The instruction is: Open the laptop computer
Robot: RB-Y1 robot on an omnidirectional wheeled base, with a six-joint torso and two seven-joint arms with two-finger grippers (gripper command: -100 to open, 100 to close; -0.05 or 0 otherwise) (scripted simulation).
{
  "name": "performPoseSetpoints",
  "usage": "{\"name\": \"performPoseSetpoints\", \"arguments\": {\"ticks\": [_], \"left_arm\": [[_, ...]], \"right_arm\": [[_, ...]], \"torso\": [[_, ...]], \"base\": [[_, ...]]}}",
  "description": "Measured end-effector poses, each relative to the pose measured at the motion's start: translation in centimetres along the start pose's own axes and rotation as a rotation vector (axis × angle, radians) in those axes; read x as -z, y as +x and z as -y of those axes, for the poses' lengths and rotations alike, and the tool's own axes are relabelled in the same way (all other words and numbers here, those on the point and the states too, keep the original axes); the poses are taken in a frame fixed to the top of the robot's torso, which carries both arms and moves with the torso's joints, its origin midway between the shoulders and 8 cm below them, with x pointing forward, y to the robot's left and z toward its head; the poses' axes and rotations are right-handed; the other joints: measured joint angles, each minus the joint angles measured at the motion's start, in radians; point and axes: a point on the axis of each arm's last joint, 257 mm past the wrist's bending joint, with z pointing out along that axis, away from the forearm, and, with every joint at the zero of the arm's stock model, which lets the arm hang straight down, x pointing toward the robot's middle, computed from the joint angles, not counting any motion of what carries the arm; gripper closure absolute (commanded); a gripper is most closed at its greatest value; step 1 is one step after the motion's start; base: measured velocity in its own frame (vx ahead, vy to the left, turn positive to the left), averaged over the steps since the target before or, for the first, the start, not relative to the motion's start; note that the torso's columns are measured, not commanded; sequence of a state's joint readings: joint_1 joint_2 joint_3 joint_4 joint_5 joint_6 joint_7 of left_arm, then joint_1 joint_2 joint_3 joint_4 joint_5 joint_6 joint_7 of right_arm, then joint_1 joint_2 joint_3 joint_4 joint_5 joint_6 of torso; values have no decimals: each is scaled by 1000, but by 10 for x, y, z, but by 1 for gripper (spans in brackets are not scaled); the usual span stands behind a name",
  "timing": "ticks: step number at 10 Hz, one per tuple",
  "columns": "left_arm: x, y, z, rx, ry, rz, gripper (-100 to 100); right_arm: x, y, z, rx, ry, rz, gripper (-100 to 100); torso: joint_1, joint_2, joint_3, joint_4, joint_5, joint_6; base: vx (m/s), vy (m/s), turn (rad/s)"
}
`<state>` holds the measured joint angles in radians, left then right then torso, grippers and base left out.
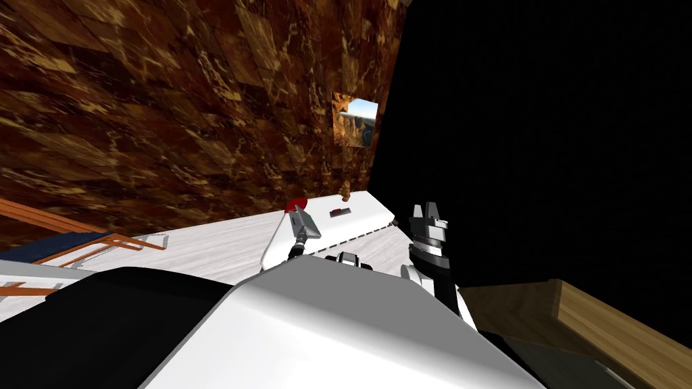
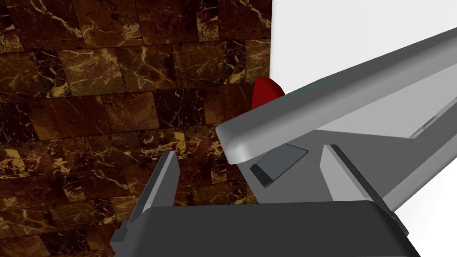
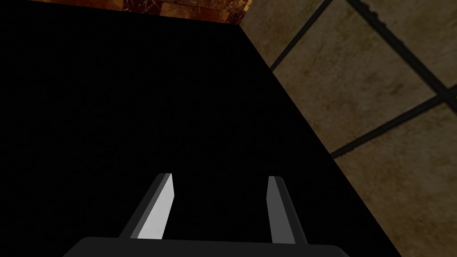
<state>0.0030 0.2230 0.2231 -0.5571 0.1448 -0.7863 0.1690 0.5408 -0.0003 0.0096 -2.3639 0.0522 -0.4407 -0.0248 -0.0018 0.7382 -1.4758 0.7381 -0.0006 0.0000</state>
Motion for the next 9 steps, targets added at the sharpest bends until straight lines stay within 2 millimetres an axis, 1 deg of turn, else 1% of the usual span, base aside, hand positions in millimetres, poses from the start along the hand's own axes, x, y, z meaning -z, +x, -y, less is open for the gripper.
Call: {"name": "performPoseSetpoints", "arguments": {"ticks": [1, 3, 4, 5, 6, 7, 8, 9], "left_arm": [[-2, -3, 0, 0, -3, 2, -100], [-16, -33, 8, 4, -4, 27, -100], [-17, -46, 15, 5, 1, 34, -100], [-24, -60, 23, 4, 2, 47, -100], [-25, -72, 35, 14, 12, 58, -100], [-34, -77, 55, 18, 39, 52, -100], [-45, -81, 69, 14, 68, 42, -100], [-51, -78, 78, 18, 96, 35, -100]], "right_arm": [[0, 0, 0, 0, 0, 0, 0], [0, 0, 0, 0, 0, 0, 0], [0, 0, 0, 0, 0, 0, 0], [0, 0, 0, 0, 0, 0, 0], [0, 0, 0, 0, 0, 0, 0], [0, 0, 0, 0, 0, 0, 0], [0, 0, 0, 0, 0, 0, 0], [0, 0, 0, 0, 0, 0, 0]], "torso": [[2, 0, 0, 0, 1, 0], [-2, 1, 1, 0, 0, 0], [0, 1, 0, 0, 0, -1], [2, 0, 0, 0, 1, 0], [-1, 0, 0, 0, 0, 0], [3, -1, 0, 0, 1, 0], [8, -2, -1, -1, 2, 0], [8, -2, -1, -1, 3, 0]], "base": [[-41, -82, -88], [-51, -129, -114], [-44, -123, -62], [-42, -179, -182], [-36, -130, -43], [-21, -40, 25], [-6, 10, 5], [5, 22, -6]]}}
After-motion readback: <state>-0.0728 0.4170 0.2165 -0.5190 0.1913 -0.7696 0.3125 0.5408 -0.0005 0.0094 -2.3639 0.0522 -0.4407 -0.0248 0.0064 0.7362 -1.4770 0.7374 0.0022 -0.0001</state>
